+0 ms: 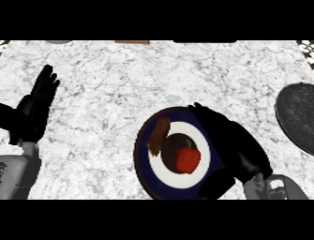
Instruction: Pick the bell pepper from the plate and place it in the pan
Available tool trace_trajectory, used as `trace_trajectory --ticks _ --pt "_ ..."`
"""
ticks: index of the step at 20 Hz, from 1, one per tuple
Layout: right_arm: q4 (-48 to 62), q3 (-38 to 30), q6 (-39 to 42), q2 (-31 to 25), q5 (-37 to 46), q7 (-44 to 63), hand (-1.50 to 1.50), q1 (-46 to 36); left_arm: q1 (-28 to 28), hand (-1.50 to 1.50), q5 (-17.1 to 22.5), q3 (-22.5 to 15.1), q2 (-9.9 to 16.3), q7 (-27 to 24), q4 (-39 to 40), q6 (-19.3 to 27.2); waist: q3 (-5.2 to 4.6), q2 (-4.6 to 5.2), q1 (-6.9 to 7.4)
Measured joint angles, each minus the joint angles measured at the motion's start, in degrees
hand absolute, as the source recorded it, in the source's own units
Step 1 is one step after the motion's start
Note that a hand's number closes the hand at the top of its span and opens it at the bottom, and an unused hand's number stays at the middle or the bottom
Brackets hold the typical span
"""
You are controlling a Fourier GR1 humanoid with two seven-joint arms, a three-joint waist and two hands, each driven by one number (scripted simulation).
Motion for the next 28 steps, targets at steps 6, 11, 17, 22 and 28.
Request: trace_trajectory --ticks 6,11,17,22,28 --pt "3.8 0.1 3.0 3.3 3.2 -2.3 -1.5 0.0 1.9 0.0 -1.1 0.4 -1.0 1.5 -3.2 -0.8 0.01 -0.02 0.08" --pt "7.6 1.5 4.2 5.4 7.4 -2.4 -1.5 -0.4 1.1 0.0 -2.4 0.5 -2.1 3.1 -3.7 0.0 0.01 -0.02 0.07" --pt "11.4 3.1 7.1 7.0 11.9 -0.6 -1.5 -0.9 2.4 0.0 -3.2 0.4 -3.0 3.1 -4.7 -0.5 0.0 -0.03 0.08" --pt "12.1 1.8 10.7 8.2 13.3 -0.4 -1.5 -0.8 1.8 0.0 -3.9 1.3 -3.4 3.2 -4.6 -1.0 0.0 -0.02 0.01" --pt "18.8 -0.1 9.8 10.0 16.6 -4.7 -1.5 -2.2 2.0 0.0 -4.8 2.0 -4.1 2.1 -4.0 -1.7 0.0 -0.02 0.13"
